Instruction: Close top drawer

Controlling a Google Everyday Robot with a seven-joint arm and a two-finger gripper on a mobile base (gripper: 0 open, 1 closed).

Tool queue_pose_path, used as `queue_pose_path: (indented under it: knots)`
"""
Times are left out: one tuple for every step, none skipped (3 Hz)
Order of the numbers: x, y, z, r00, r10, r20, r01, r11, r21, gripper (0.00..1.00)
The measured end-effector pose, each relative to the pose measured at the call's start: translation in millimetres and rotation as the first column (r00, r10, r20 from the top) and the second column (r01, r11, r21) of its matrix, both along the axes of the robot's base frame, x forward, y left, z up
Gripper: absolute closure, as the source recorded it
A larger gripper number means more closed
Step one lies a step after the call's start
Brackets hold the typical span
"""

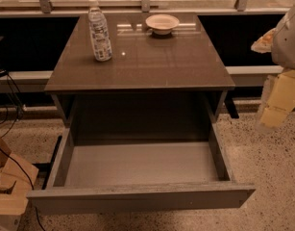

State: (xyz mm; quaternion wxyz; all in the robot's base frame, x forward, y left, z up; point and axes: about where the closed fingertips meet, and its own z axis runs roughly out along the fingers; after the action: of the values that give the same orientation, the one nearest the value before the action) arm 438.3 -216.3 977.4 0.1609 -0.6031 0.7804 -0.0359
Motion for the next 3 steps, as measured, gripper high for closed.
queue_pose_path:
  knots:
    - [0.0, 0.0, 0.1, 1.0, 0.0, 0.0, 0.0, 1.0, 0.0, 0.0]
    - [0.1, 0.7, 2.6, 0.9999, 0.0, 0.011, 0.0, 1.0, 0.0, 0.18]
    - [-6.2, 2.5, -15.8, 1.0, 0.0, -0.007, 0.001, 0.999, 0.034, 0.42]
